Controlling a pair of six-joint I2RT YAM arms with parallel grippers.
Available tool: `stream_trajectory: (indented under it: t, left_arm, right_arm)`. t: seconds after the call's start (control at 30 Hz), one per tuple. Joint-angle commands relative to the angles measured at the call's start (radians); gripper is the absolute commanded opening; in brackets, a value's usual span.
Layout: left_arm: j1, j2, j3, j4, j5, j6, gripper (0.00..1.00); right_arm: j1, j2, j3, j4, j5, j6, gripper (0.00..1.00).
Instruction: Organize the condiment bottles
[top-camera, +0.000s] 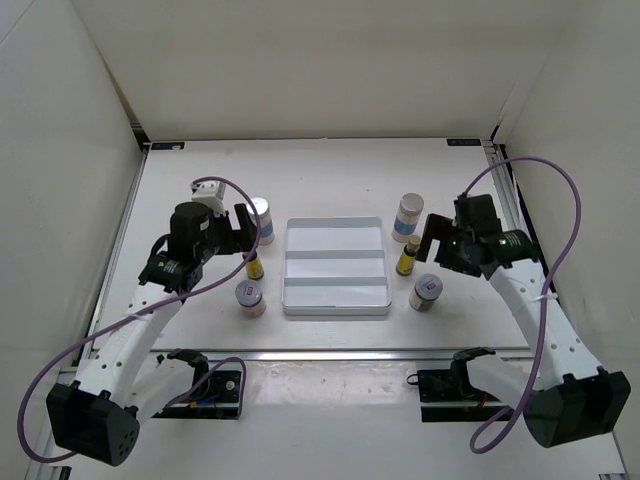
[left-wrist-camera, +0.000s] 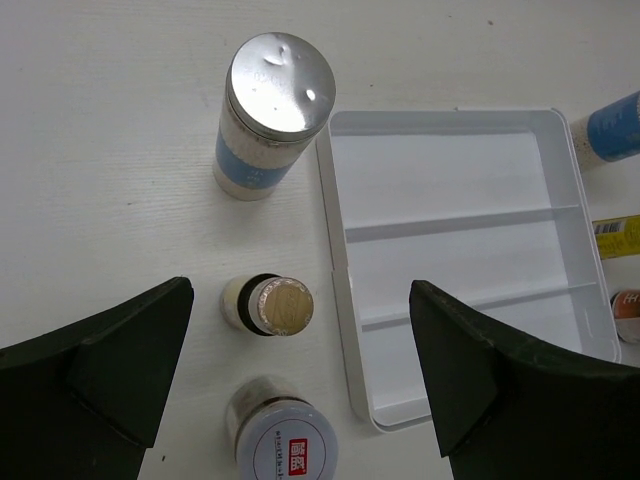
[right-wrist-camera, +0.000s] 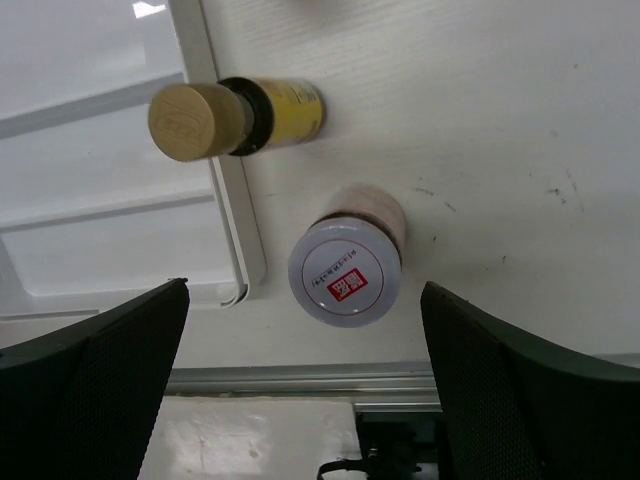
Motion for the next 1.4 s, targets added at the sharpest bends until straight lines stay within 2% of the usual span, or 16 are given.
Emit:
stream_trajectory:
  t: [0.0, 0.13, 0.3, 0.5, 0.77, 0.9, 1.03, 1.1, 1.23, 1.27, 1.37]
  left_arm:
    - [-0.010, -0.020, -0.004, 0.017, -0.034, 0.002, 1.00]
    - [-0.019, -0.020, -0.004, -0.001, -0.083, 0.012, 1.00]
    - [-0.029, -0.009, -0.004, -0.010, -0.092, 0.012, 1.00]
    - [-0.029, -0.009, -0.004, -0.020, -0.131, 0.012, 1.00]
    - [-0.029, 0.000, -0.004, -0.020, -0.131, 0.012, 1.00]
    - [-0.029, 0.000, -0.004, -0.020, -0.131, 0.012, 1.00]
    - [-0.038, 0.000, -0.004, -0.020, -0.131, 0.012, 1.00]
    - [-0.038, 0.000, -0.004, -0.020, -0.131, 0.012, 1.00]
    - [-0.038, 0.000, -0.004, -0.020, -0.131, 0.012, 1.00]
    - [-0.038, 0.000, -0.004, -0.020, -0.131, 0.012, 1.00]
    - [-0.038, -0.009, -0.004, -0.020, -0.131, 0.012, 1.00]
  right_arm:
    - [0.002, -0.099, -0.057, -0.035, 0.006, 0.112, 1.00]
    - [0.002, -0.101, -0.111, -0.045, -0.003, 0.193, 1.00]
    - [0.011, -0.027, -0.200, -0.046, -0.003, 0.193, 1.00]
    - [0.011, -0.045, -0.281, 0.037, 0.020, 0.233, 1.00]
    - [0.011, 0.061, -0.291, 0.106, 0.041, 0.210, 0.98]
    - [0.020, 0.097, -0.300, 0.155, 0.052, 0.210, 0.93]
    - [0.020, 0.137, -0.300, 0.185, 0.064, 0.190, 0.82]
    - [0.029, 0.148, -0.289, 0.185, 0.075, 0.178, 0.72]
    - [0.038, 0.148, -0.265, 0.172, 0.075, 0.159, 0.42]
    - [0.064, 0.119, -0.265, 0.163, 0.087, 0.159, 0.31]
    - [0.132, 0.072, -0.214, 0.111, 0.087, 0.159, 0.14]
